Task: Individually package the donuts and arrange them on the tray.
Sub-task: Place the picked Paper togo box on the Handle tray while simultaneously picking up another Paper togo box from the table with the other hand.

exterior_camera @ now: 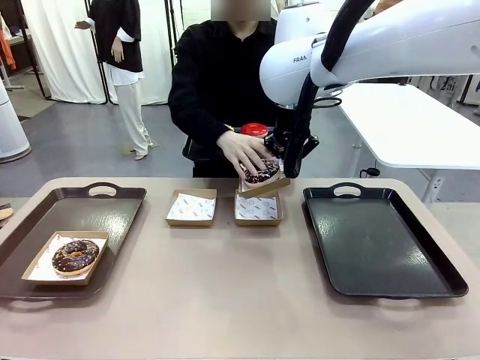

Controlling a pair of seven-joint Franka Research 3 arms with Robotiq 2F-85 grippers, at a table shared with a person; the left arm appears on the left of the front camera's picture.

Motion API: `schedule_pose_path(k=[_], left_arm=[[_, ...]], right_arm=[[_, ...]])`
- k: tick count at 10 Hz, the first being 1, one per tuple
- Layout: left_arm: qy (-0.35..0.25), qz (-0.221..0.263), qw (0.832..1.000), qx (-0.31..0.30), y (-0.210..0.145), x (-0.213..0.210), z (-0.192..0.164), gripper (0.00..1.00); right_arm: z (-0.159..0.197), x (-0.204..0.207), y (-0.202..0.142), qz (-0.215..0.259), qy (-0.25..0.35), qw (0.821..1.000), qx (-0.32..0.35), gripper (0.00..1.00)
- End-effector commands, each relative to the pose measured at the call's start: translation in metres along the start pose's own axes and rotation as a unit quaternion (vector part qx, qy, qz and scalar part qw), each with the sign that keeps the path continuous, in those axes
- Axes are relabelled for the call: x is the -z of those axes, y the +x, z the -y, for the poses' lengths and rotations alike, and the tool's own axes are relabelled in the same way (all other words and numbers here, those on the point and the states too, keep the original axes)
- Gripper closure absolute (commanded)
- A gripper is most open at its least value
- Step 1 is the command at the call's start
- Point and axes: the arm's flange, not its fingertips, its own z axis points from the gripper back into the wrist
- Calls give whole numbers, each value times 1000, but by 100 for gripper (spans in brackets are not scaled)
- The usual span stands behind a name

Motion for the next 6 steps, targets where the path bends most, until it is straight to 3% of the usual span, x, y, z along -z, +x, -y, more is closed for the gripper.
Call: schedule_pose_path(k=[1, 6], left_arm=[[-2, 0, 1000, 4, -1, -2, -1, 0], [-2, 0, 1000, 4, -1, -2, -1, 0]], right_arm=[[1, 0, -1, -1, 1, 1000, 1, 100], [1, 0, -1, -1, 1, 1000, 1, 100]])
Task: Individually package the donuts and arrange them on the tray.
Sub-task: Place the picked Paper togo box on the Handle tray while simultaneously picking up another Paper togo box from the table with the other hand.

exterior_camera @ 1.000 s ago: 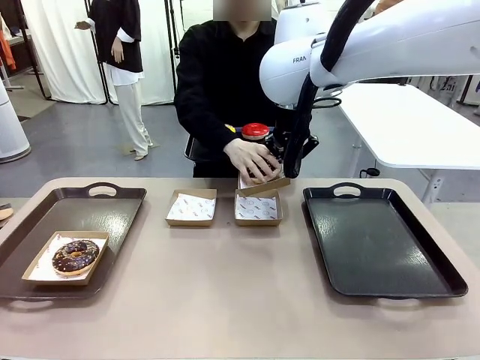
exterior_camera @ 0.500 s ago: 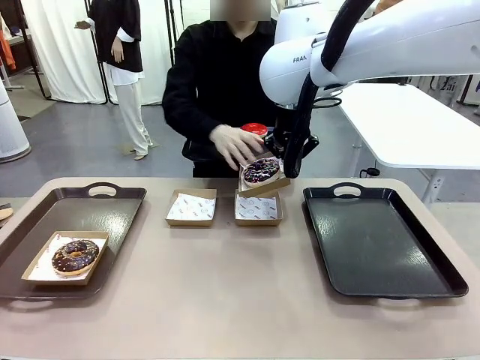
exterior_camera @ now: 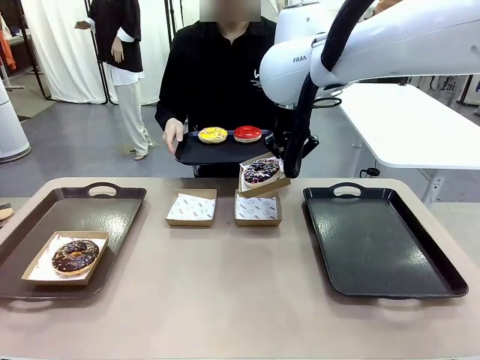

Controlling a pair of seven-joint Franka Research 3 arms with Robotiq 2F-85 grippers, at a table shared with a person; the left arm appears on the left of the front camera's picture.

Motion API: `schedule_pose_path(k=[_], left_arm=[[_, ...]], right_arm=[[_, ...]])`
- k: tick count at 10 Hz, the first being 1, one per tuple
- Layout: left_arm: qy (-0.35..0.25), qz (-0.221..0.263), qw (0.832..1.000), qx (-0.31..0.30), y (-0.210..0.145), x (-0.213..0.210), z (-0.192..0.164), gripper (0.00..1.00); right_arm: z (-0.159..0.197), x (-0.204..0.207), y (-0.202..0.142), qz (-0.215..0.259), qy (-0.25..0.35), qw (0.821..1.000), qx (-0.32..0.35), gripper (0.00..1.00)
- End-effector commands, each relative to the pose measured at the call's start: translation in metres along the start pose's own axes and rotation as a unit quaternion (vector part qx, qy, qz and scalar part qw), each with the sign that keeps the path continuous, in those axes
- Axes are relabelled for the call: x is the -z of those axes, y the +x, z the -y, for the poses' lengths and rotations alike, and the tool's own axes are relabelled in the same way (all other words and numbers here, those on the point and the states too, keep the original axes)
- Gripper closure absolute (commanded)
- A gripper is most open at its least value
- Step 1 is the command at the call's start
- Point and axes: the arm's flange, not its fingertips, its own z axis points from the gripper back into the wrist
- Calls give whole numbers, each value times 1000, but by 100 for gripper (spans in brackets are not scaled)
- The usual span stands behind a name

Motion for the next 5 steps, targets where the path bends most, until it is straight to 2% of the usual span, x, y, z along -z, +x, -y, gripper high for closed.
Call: schedule_pose_path(k=[1, 5], left_arm=[[-2, 0, 1000, 4, -1, -2, -1, 0], [-2, 0, 1000, 4, -1, -2, -1, 0]], right_arm=[[1, 0, -1, -1, 1, 1000, 1, 100], [1, 0, -1, -1, 1, 1000, 1, 100]])
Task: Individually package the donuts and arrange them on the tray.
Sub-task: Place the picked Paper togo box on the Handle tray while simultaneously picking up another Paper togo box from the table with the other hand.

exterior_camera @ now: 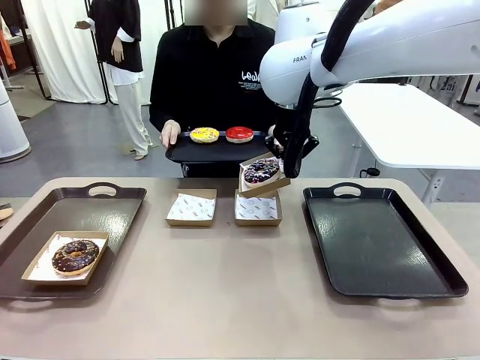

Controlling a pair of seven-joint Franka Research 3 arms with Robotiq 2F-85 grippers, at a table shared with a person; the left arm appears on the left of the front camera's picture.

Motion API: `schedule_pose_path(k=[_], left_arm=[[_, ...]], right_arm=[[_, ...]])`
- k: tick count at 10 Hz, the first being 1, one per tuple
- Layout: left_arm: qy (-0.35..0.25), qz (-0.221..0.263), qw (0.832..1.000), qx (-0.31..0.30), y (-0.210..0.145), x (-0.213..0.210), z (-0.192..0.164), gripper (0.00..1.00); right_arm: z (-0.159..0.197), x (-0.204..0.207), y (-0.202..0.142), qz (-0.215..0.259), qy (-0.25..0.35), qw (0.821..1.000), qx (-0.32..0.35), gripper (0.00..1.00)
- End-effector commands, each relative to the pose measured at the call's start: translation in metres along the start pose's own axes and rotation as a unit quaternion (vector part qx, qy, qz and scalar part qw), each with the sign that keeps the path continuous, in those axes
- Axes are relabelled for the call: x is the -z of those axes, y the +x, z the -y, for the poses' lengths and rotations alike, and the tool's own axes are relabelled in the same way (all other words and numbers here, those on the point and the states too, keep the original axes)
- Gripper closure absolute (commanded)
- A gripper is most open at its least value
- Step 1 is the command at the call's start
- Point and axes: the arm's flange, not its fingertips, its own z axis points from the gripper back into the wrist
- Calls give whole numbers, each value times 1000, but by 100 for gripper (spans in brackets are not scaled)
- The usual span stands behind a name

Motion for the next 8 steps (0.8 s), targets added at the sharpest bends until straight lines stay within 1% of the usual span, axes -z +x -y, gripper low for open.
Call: schedule_pose_path(k=[1, 2, 3, 4, 5, 6, 8], left_arm=[[-2, 0, 1000, 4, -1, -2, -1, 0], [0, 0, 1000, 0, 0, 0, 0, 0], [10, -12, 1000, -6, 5, 5, 7, 0], [46, -30, 999, 2, 14, 13, 22, 0], [76, -37, 996, 10, 23, 21, 41, 0], [95, -65, 993, 10, 39, 33, 67, 0], [150, -93, 984, 29, 56, 71, 108, 0]], right_arm=[[1, 0, -1, -1, 1, 1000, 1, 100], [0, 0, 0, 0, 0, 1000, 0, 98], [9, -6, -12, -9, 3, 1000, -19, 98], [22, -18, -26, -13, 7, 999, -31, 98], [40, -30, -49, -16, 2, 999, -46, 98], [65, -44, -74, -14, -9, 999, -49, 98], [109, -55, -111, -18, -5, 999, -30, 98]])
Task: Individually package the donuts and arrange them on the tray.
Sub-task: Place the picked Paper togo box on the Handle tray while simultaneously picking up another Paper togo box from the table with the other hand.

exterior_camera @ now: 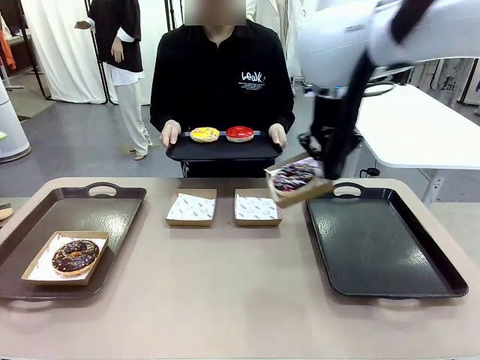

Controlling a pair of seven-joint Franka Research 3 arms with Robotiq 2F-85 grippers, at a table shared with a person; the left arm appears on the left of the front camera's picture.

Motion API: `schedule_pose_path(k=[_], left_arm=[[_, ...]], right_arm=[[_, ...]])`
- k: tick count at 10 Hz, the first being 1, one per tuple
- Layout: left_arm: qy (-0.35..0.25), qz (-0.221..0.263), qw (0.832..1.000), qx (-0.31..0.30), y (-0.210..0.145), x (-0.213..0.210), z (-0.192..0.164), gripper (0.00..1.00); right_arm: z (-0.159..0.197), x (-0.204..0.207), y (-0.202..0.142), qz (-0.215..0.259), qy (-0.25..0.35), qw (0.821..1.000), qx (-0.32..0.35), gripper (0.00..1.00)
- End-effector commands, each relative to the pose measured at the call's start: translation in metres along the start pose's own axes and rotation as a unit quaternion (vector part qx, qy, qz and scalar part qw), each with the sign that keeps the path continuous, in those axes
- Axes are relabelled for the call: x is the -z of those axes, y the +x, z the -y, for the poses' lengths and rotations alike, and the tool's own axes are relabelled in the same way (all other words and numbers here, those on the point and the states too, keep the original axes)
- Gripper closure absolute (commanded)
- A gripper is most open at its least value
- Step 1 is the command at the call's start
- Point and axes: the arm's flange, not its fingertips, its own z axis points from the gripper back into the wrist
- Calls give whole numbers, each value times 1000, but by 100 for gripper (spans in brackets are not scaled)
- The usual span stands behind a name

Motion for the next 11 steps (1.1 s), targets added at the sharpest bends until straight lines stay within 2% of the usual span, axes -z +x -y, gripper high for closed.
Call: schedule_pose_path(k=[1, 3, 5, 8, 11], left_arm=[[71, -35, 997, 10, 22, 28, 37, 0], [118, -59, 991, 26, 35, 69, 77, 0], [158, -72, 984, 43, 41, 112, 106, 0], [201, -93, 974, 53, 41, 171, 116, 0], [250, -89, 962, 63, 46, 219, 120, 0]], right_arm=[[51, 4, -42, -1, 13, 1000, 18, 98], [85, 15, -70, 6, 14, 1000, 23, 98], [112, 39, -82, 14, 20, 1000, 9, 98], [142, 71, -64, 1, 34, 999, 8, 98], [156, 95, -51, -23, 45, 999, 9, 98]])
